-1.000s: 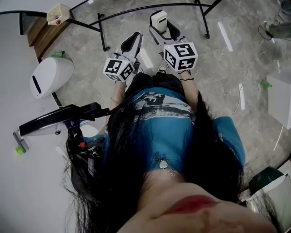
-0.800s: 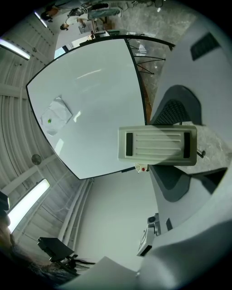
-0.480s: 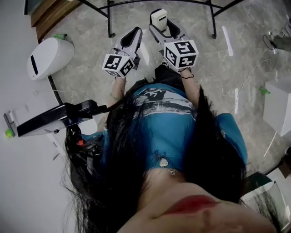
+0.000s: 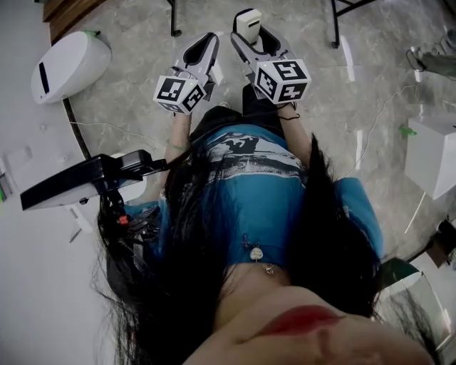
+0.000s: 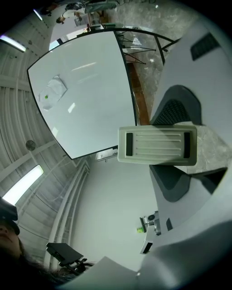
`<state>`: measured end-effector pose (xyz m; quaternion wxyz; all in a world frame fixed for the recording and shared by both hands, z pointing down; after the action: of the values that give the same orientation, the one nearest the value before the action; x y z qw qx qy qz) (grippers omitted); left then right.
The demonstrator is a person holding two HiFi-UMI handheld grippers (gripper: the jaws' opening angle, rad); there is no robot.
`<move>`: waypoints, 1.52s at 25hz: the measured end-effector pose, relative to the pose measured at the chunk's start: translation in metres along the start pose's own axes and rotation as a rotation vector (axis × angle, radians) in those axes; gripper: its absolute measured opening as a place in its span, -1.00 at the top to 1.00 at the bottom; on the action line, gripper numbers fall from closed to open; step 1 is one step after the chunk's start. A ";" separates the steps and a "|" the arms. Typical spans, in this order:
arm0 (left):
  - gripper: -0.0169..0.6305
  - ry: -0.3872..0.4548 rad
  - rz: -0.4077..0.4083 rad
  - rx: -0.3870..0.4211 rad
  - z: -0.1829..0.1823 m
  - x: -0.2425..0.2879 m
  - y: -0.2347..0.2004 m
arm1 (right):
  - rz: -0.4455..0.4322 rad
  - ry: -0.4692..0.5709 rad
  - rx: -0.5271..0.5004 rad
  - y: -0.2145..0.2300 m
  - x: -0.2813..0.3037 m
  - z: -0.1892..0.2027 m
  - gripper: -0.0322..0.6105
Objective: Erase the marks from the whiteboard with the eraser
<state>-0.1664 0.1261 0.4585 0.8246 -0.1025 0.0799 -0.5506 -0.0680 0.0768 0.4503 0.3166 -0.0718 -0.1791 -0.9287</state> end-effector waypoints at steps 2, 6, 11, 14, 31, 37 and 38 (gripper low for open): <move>0.89 0.000 0.009 -0.014 0.005 -0.025 0.003 | 0.026 -0.003 -0.001 -0.017 -0.012 0.013 0.10; 0.89 -0.023 0.029 -0.053 0.024 -0.042 0.004 | 0.063 -0.024 0.006 -0.028 -0.023 0.033 0.10; 0.89 -0.031 0.073 -0.067 0.027 -0.042 0.031 | 0.101 -0.037 0.020 -0.029 -0.055 0.038 0.10; 0.89 -0.030 0.092 -0.071 0.027 -0.039 0.038 | 0.116 -0.042 0.031 -0.025 -0.062 0.041 0.10; 0.89 0.003 0.015 -0.048 0.049 -0.053 0.149 | 0.029 -0.057 -0.022 -0.007 -0.169 0.055 0.10; 0.89 -0.002 -0.025 -0.040 0.060 -0.057 0.184 | -0.025 -0.070 0.008 0.002 -0.199 0.065 0.10; 0.89 -0.002 -0.029 -0.037 0.061 -0.058 0.185 | -0.033 -0.069 0.022 0.002 -0.201 0.066 0.10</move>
<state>-0.0082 0.2537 0.4710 0.8145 -0.1196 0.0878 -0.5609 0.0933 0.2135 0.4622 0.2958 -0.0973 -0.2011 -0.9288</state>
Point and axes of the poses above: the fingertips, and each gripper's own axes: x forward along the fingers, y to its right, z out of its underside, the point moved 3 cm from there along -x, backward along the fingers, and after that the axes turned 1 degree about x, right-handed, at the moved point
